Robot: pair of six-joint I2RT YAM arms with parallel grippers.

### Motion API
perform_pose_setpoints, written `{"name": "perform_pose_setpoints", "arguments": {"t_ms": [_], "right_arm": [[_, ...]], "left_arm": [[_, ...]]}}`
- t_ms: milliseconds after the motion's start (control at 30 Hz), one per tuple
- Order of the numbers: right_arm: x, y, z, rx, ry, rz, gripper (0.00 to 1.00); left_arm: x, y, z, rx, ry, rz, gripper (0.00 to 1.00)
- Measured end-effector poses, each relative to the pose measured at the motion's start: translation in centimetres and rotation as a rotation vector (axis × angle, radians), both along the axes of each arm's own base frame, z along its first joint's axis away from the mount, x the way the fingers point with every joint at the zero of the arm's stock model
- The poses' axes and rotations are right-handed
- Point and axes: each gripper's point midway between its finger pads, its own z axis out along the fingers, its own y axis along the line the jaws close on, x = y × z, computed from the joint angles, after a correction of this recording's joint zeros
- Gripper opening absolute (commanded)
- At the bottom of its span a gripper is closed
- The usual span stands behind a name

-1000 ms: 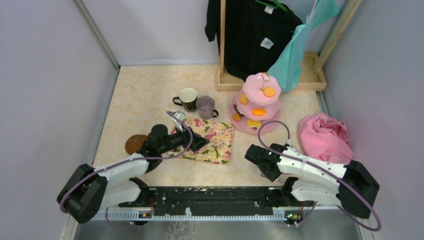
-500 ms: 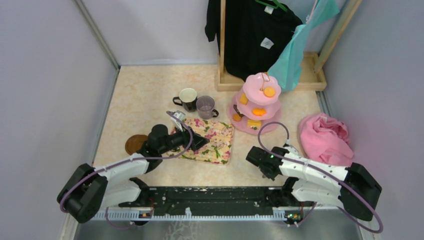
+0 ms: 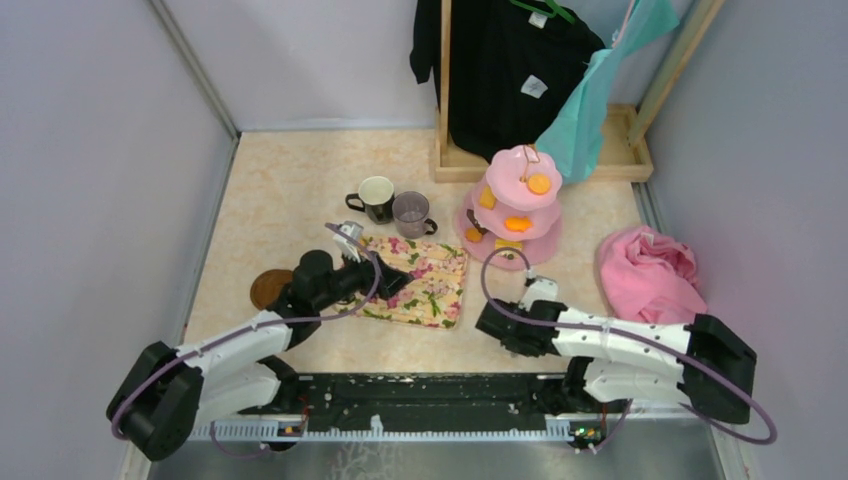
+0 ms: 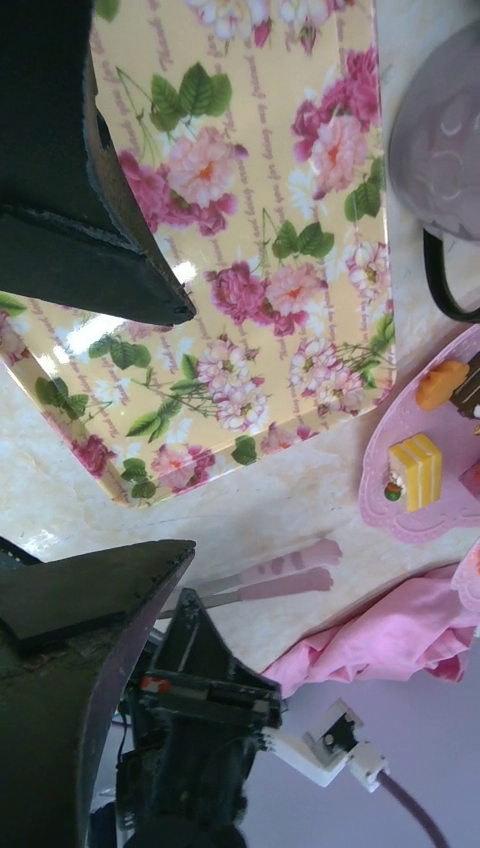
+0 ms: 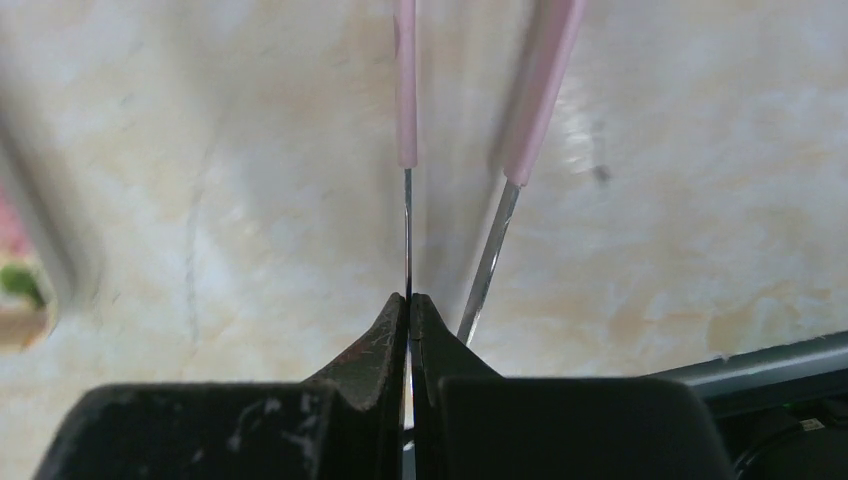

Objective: Serve the afternoon tea
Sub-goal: Pick up the clamp from the center of the board, then place the clamp on the tray.

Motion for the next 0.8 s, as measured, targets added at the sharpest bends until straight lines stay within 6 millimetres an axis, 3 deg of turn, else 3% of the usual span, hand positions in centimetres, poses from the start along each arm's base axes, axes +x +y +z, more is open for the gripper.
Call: {"name": "perform_pose_setpoints", "arguments": {"t_ms": [100, 267, 433, 600, 800], "right_arm": [[-0.2, 2.7, 1.2, -0.014, -0.009, 0.154, 0.0], [-0.6, 9.9, 4.0, -0.047, -0.033, 0.423, 0.0], [-1.1, 16.2, 4.2, -0.118, -0.033, 0.646, 0.0], [-1.3, 18.6, 3.4, -0.173, -0.033, 0.844, 0.0], [0.6, 20.7, 4.6, -0.147, -0.063, 0.994, 0.0]], "left_arm": [[0.2, 0.5, 0.3, 0.006, -0.004, 0.032, 0.85], [0.7, 1.2, -0.4, 0.032, 0.023, 0.084, 0.86], [0.9, 2.1, -1.4, 0.057, 0.07, 0.147, 0.87], [1.7, 3.7, -0.3, 0.026, 0.074, 0.269, 0.88], [1.9, 6.6, 0.1, -0.037, 0.07, 0.437, 0.89]]}}
